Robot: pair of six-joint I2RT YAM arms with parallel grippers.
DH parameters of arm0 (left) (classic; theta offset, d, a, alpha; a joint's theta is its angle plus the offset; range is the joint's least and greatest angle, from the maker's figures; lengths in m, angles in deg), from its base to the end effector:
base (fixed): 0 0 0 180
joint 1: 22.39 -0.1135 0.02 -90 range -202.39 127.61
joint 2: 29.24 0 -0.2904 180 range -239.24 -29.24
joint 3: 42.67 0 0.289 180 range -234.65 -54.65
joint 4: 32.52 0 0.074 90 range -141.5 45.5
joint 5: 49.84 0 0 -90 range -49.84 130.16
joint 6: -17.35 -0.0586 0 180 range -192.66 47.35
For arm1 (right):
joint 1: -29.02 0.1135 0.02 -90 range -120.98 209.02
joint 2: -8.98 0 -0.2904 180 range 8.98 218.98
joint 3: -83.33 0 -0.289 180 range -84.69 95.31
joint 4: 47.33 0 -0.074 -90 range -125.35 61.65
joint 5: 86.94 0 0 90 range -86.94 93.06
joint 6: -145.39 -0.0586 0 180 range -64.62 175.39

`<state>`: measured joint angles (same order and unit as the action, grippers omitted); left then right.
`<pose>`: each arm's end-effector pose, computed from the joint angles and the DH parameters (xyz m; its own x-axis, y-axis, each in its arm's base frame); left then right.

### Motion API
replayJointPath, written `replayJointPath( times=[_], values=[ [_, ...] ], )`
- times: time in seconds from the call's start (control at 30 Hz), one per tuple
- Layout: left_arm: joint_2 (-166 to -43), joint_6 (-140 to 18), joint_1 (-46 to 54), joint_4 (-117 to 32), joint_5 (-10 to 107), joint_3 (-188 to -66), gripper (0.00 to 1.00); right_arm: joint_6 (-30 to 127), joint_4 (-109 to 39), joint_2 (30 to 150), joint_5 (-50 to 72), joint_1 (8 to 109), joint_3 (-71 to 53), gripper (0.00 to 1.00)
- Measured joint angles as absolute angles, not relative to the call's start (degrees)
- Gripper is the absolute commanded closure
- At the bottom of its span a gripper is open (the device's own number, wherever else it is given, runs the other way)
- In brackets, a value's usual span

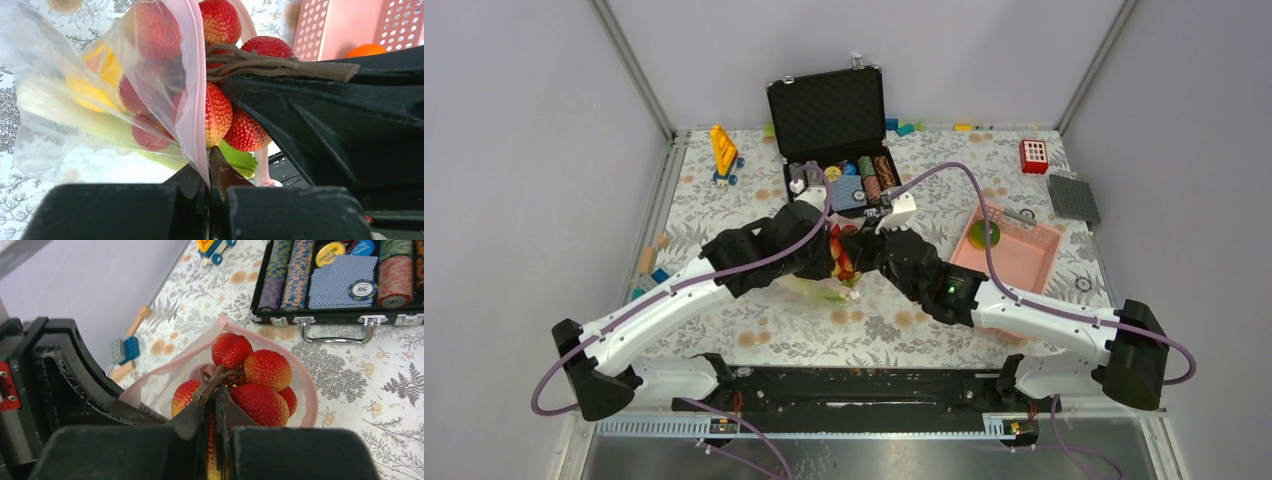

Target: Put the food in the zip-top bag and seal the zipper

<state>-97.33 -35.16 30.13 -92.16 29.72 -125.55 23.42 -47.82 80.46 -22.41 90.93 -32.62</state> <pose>0.1815 -0.2192 0.3639 -0.7679 0.0178 -0.6403 0.2960 0.8963 -0.3301 0.1825 0.2884 0.3362 -0.3635 0.3341 -0.8696 -0.4750 0.7365 0.4815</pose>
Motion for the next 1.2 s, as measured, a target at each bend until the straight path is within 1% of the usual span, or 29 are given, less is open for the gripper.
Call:
replayJointPath(
  times=[0.17,0.37,0.47,0.57,0.8,0.9,1.07,1.1,1.17,1.2],
  values=[
    [-96.7,-35.4,30.3,-95.0,29.6,-125.6,1.0,29.5,-47.6,81.8,-17.1,91.1,-33.5,1.0],
    [-96.7,-36.3,30.2,-94.9,29.4,-126.0,1.0,41.1,-46.4,82.9,-5.3,92.7,-37.6,1.0],
    [-96.6,-36.6,30.2,-94.4,29.5,-126.0,1.0,44.9,-45.2,83.0,-3.2,93.2,-37.6,1.0],
    [-96.4,-36.9,30.2,-94.0,29.9,-126.0,1.0,43.7,-45.0,83.0,-5.7,93.2,-37.6,1.0],
    [-96.3,-36.9,30.2,-92.4,31.6,-126.0,1.0,28.1,-46.9,80.3,-22.1,93.2,-38.4,1.0],
    [-95.9,-37.1,30.2,-91.0,33.2,-125.8,1.0,23.7,-49.3,78.8,-26.9,93.2,-39.1,1.0],
    [-94.9,-37.3,30.2,-88.8,35.4,-124.6,1.0,20.9,-51.1,78.4,-30.5,93.2,-38.8,1.0],
    [-94.8,-37.3,30.2,-88.6,35.6,-124.3,1.0,20.8,-50.9,78.5,-30.4,93.2,-38.5,0.99],
    [-94.8,-37.3,30.2,-88.4,35.6,-124.3,1.0,20.8,-50.9,79.0,-29.6,93.2,-37.9,0.92],
    [-94.8,-37.1,30.2,-88.4,35.4,-124.3,1.0,20.9,-51.1,79.2,-28.9,93.2,-37.8,0.86]
  ],
)
